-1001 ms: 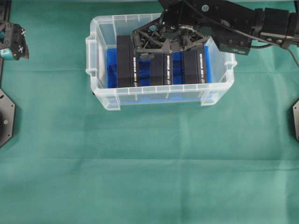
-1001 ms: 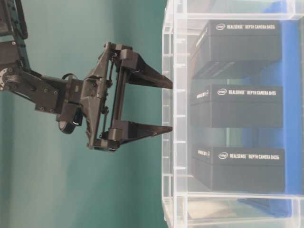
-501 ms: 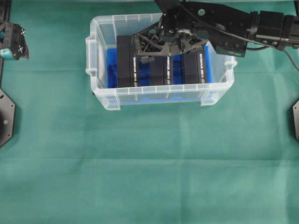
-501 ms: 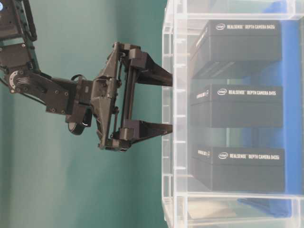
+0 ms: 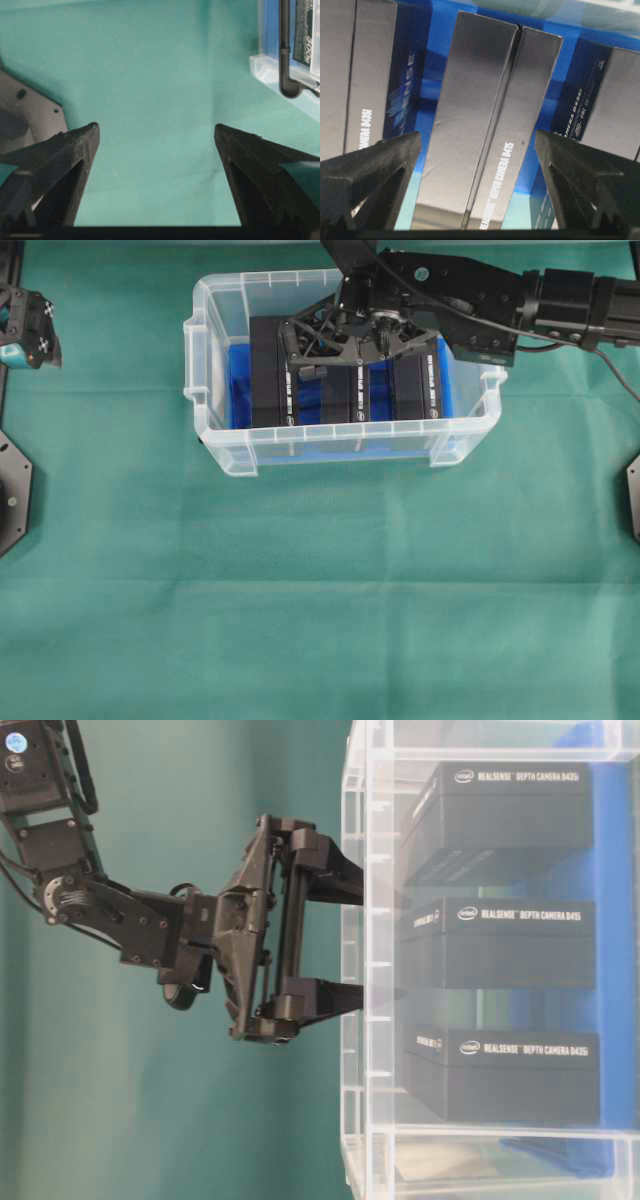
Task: Take out the box from the case.
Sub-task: 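Lower the right gripper around the middle box and close it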
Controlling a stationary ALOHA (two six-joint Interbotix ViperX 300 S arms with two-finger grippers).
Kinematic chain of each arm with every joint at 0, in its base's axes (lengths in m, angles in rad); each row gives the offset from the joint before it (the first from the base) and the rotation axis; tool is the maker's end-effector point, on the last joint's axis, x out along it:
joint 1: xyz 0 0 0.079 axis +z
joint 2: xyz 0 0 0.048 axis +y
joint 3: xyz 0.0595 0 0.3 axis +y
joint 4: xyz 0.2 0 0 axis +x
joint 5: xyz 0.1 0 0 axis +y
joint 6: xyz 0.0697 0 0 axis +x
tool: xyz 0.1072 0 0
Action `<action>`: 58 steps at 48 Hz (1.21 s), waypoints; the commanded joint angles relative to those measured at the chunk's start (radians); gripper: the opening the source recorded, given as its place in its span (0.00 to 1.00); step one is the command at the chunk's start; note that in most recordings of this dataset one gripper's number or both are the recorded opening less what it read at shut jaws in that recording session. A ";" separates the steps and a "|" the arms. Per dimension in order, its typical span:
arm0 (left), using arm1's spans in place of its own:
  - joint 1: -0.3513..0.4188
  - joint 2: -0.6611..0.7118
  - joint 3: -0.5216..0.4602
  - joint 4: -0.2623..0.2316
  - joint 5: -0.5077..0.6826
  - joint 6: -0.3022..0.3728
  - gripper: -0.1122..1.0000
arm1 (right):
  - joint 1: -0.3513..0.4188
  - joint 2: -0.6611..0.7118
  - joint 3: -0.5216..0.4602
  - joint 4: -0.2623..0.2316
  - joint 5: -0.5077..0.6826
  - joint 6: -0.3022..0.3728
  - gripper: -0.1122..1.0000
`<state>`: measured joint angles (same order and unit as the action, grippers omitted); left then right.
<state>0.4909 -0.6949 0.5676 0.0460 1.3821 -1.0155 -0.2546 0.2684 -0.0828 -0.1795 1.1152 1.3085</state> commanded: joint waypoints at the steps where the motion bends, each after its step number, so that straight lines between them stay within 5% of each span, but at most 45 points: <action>1: 0.005 -0.003 -0.018 0.002 -0.003 0.000 0.97 | -0.002 -0.017 -0.005 -0.003 -0.012 0.000 0.96; 58: 0.005 -0.005 -0.017 0.005 -0.002 0.000 0.97 | -0.025 0.057 0.020 -0.003 -0.074 0.002 0.95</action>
<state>0.4909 -0.6964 0.5676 0.0460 1.3837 -1.0155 -0.2777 0.3436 -0.0537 -0.1810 1.0462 1.3100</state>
